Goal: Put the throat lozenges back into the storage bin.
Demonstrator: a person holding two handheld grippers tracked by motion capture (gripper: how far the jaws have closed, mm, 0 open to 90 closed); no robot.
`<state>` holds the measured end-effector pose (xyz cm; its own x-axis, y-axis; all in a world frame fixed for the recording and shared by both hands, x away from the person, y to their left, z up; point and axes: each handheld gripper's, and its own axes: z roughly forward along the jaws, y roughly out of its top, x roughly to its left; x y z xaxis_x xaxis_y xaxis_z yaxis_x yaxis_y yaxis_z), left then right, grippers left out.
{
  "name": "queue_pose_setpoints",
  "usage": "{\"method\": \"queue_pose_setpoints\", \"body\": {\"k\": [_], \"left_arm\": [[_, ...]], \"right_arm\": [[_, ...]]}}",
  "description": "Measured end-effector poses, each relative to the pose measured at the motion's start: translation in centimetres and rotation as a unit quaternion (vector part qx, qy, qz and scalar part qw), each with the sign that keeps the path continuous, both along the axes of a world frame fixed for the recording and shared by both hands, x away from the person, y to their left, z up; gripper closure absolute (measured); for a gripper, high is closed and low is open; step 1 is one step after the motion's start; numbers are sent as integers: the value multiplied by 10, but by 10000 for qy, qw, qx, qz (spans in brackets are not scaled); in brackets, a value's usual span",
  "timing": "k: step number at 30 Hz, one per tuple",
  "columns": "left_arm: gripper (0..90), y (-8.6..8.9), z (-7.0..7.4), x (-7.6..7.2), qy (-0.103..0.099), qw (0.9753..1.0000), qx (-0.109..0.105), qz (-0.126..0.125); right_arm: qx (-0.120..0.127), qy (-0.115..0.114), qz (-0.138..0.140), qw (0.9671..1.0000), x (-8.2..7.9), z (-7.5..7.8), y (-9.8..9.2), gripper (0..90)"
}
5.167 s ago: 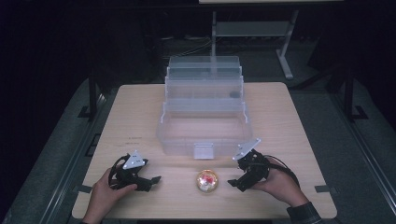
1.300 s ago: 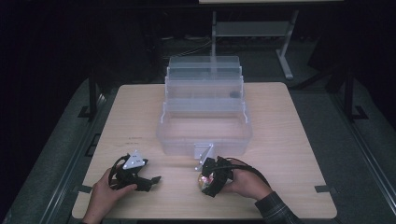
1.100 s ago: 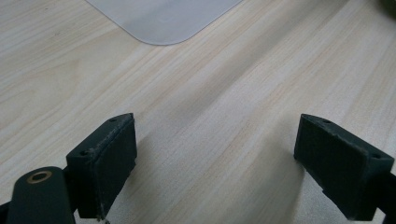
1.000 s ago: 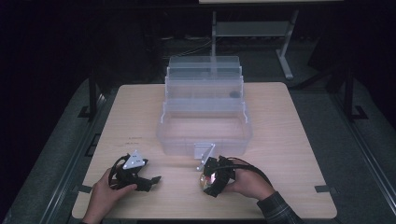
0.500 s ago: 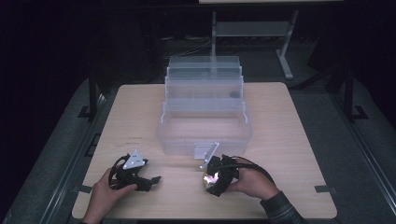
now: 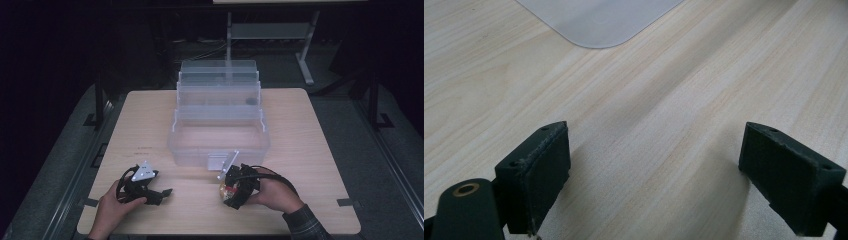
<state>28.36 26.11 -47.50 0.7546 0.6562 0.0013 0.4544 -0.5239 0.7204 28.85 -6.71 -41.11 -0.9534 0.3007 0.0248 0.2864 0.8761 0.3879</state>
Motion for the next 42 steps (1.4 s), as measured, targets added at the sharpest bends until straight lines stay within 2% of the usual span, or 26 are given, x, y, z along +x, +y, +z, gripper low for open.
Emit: {"method": "queue_pose_setpoints", "body": {"k": [18,42], "left_arm": [[122,0,0,0,6,10000,-9,4],[122,0,0,0,8,10000,-11,2]], "right_arm": [[-3,-185,-39,9998,1,21,-8,197],[78,-241,-254,9994,9,54,-24,197]]}}
